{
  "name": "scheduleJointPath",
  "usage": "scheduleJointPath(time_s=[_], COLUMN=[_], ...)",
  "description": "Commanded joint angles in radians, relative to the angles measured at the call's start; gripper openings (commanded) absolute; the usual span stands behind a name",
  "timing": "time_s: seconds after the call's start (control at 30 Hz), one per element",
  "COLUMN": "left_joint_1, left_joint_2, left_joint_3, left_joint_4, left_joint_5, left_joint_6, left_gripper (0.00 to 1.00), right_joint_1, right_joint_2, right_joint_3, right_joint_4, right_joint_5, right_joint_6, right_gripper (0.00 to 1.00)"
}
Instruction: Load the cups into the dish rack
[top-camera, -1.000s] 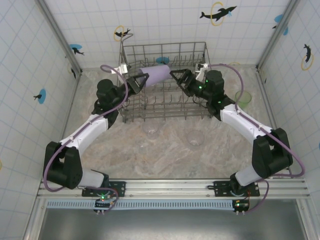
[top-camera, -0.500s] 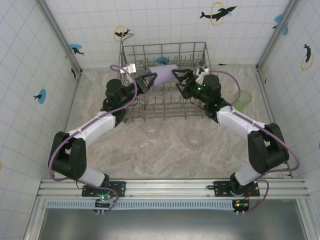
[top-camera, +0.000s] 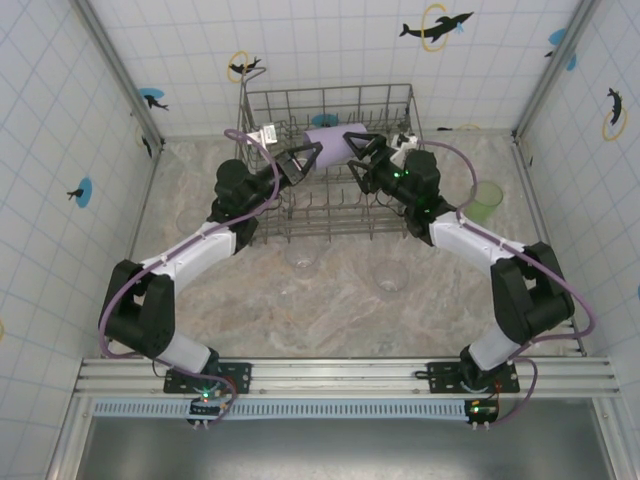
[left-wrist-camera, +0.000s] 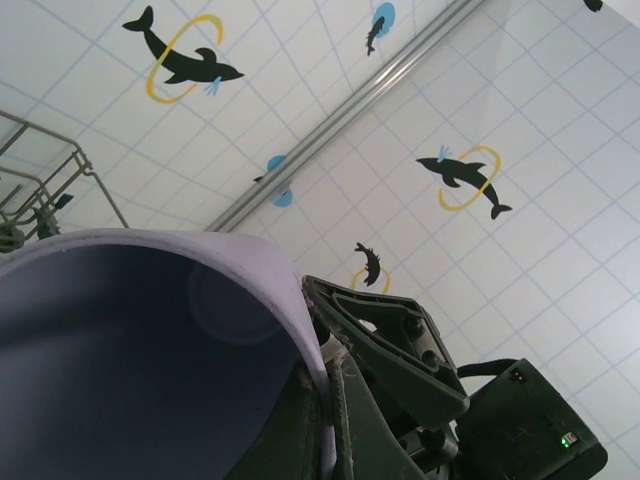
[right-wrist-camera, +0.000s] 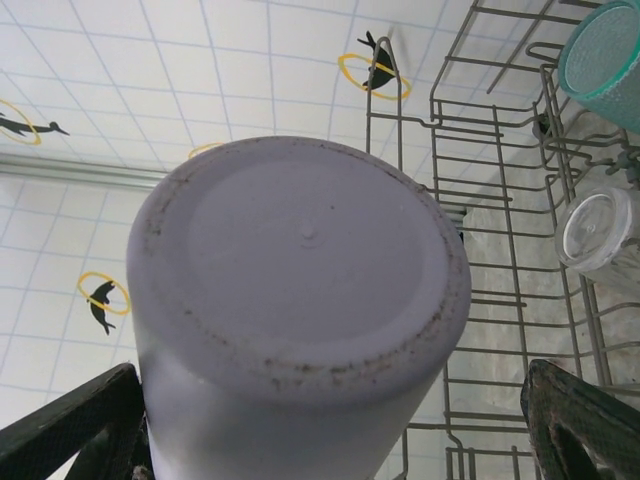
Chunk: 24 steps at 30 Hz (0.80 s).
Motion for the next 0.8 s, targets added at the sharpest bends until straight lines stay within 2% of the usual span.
scheduleJointPath(time_s=[0.0, 0.17, 0.23, 0.57, 0.63, 0.7, 0.77], left_joint_1=[-0.009, -0.013, -0.013, -0.013, -0.011, -0.012, -0.013], left_joint_2=[0.007, -0.001, -0.004, 0.015, 0.018, 0.021, 0.025], left_joint_3=[-0.014, -0.038, -0.049, -0.038, -0.038, -0.033, -0.018], left_joint_4=[0.069, 0.053, 0.059, 0.060, 0.056, 0.044, 0.018], left_joint_5=[0.033, 0.029, 0.023, 0.026, 0.024, 0.025, 0.025], left_joint_6=[-0.022, -0.014, -0.014, -0.024, -0.018, -0.012, 0.002], left_gripper=[0.00, 0.00, 0.00, 0.00, 0.00, 0.00, 0.06], right_joint_1=[-0.007, -0.020, -0.020, -0.028, -0.032, -0.035, -0.038], right_joint_2=[0.034, 0.059, 0.064, 0.071, 0.071, 0.070, 0.070], right_joint_3=[0.010, -0.006, -0.010, -0.045, -0.048, -0.052, -0.049], right_joint_4=[0.063, 0.135, 0.154, 0.249, 0.261, 0.269, 0.273], right_joint_5=[0.042, 0.051, 0.052, 0.062, 0.064, 0.070, 0.078], right_joint_6=[0.023, 0.071, 0.075, 0.121, 0.124, 0.123, 0.115], right_gripper=[1.00, 1.00, 0.96, 0.67, 0.56, 0.50, 0.44])
